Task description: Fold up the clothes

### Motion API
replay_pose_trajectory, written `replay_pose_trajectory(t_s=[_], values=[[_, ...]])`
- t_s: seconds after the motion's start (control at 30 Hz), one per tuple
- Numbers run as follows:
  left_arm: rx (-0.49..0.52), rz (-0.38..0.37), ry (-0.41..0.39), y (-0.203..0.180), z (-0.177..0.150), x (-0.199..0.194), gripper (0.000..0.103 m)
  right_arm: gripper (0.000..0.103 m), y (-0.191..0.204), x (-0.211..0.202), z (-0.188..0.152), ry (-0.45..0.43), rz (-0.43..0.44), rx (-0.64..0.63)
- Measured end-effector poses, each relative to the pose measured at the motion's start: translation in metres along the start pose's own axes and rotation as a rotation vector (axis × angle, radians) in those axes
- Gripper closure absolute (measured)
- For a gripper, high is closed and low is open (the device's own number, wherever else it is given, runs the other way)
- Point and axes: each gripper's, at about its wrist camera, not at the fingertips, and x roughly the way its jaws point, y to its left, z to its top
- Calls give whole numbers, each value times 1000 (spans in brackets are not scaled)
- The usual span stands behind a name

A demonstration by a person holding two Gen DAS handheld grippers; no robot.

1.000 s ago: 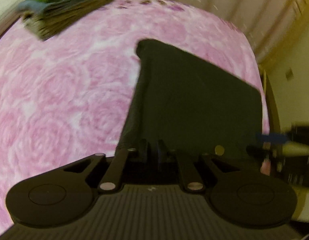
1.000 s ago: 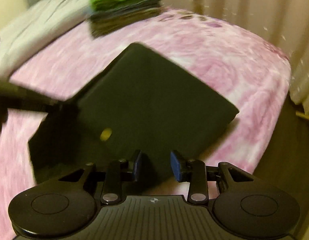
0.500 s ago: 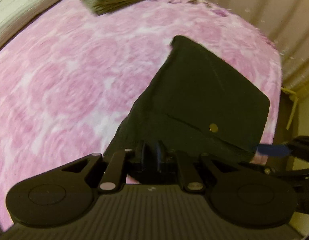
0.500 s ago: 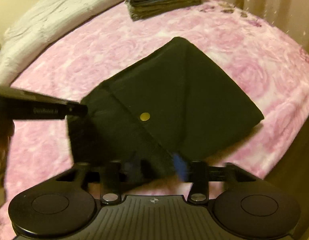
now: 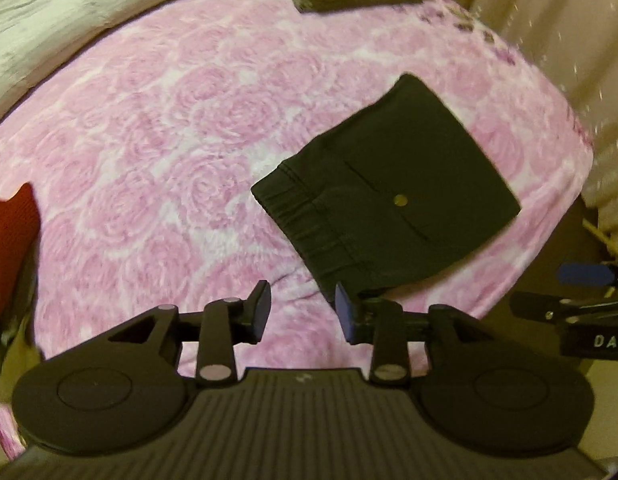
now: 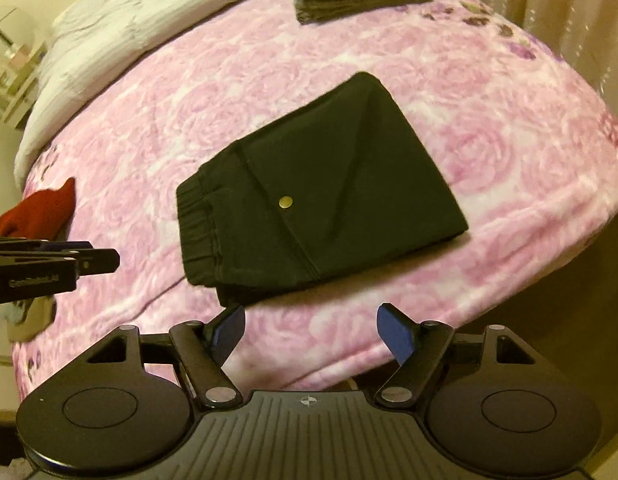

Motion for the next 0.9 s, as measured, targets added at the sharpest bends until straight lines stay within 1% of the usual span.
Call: replay_pose_trajectory(t_s=[0.23,0.33,0.43,0.53,0.6,0.67,0.77,0.9], values=[[-56,37,-93,-37,-11,-40,61,27,-11,-36,6,-55,-2,-113],[-69,47,-110,-50,-15,-46,61,27,-16,-44,6,-72,-5,-138],[-79,54,-116,-58,-17,-52,61,27,-21,-48,7,-68,1,-128],[-85,63,-122,-60,-18,-59,60,27,-21,-54,10,-69,8,-129],[-82,69,-129,-59,-17,-64,58,27,-18,-58,14,-80,11,-142],[-76,74,-133,-56,-14,-67,57,27,-12,-61,20,-91,7,-159],[-56,72,-137,-50,-7,-70,57,27,-6,-62,28,-98,-2,-165],[-12,64,-137,-40,5,-71,57,27,-3,-59,39,-78,-7,-131]])
